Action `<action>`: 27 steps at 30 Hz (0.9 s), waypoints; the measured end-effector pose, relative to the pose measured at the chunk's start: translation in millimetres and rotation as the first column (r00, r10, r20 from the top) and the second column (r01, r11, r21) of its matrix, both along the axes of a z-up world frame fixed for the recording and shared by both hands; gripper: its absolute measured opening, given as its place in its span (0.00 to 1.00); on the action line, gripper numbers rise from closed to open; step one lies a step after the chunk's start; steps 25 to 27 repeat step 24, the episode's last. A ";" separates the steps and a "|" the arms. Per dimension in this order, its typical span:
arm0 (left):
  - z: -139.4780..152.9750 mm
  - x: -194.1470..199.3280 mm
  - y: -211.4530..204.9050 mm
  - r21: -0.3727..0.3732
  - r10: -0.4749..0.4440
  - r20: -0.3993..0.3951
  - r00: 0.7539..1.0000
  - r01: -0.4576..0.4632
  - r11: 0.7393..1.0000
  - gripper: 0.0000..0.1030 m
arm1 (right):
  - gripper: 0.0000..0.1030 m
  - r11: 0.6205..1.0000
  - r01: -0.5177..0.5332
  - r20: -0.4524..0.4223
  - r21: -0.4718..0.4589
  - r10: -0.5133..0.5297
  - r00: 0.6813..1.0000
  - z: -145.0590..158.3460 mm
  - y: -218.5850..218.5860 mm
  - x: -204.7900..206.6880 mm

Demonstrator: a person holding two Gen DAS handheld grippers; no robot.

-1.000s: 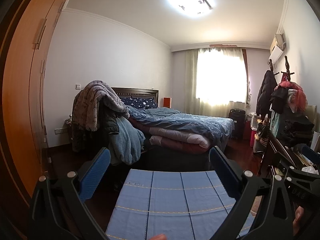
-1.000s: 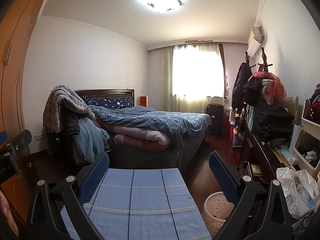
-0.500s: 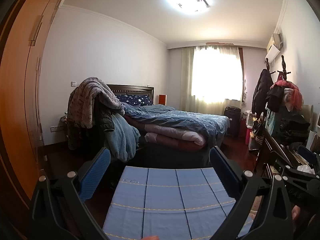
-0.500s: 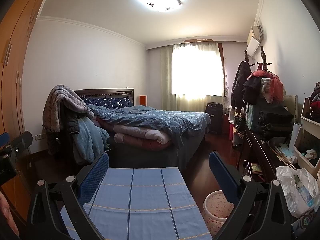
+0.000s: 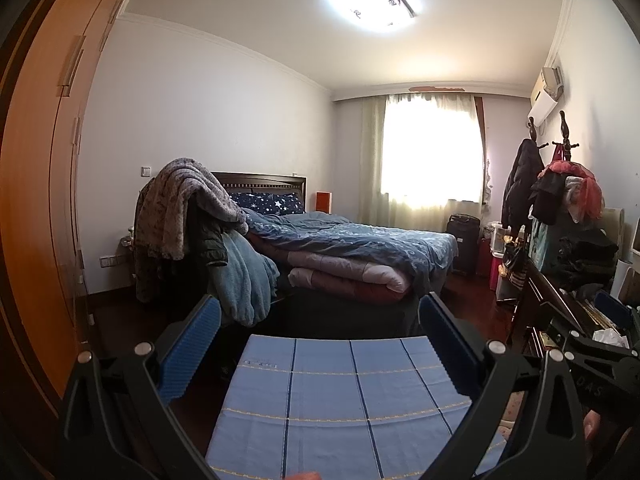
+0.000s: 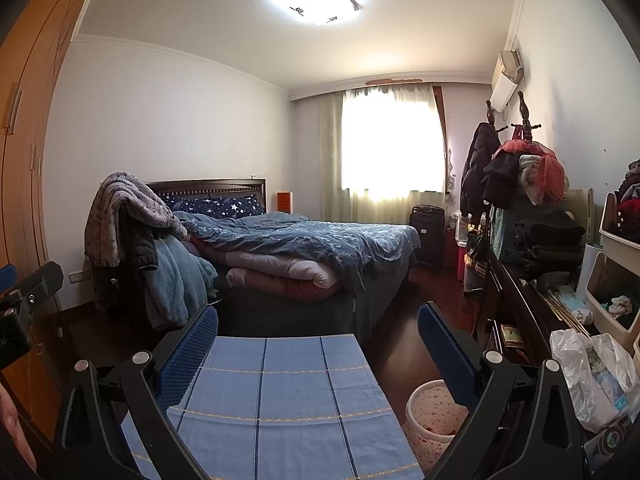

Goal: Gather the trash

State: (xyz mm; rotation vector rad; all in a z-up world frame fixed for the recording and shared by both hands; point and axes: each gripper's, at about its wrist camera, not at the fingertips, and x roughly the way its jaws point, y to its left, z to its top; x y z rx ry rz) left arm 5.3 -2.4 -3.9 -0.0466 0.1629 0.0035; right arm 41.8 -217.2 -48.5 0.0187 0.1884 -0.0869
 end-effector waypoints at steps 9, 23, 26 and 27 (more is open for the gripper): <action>0.9 -6.7 -2.7 0.009 0.001 0.028 1.000 -0.001 1.000 0.97 | 0.97 1.000 0.001 0.000 0.001 -0.001 1.000 -0.5 0.1 -1.3; 2.0 -12.5 -1.2 -0.003 0.011 0.032 0.999 -0.011 1.000 0.97 | 0.97 1.000 0.002 -0.001 0.002 -0.002 1.000 -0.4 -0.5 -2.8; 2.6 -12.6 -1.4 -0.002 0.007 0.032 0.999 -0.007 1.000 0.97 | 0.97 1.000 0.002 -0.001 0.002 -0.002 1.000 -0.3 -0.6 -3.1; 2.6 -12.6 -1.4 -0.002 0.007 0.032 0.999 -0.007 1.000 0.97 | 0.97 1.000 0.002 -0.001 0.002 -0.002 1.000 -0.3 -0.6 -3.1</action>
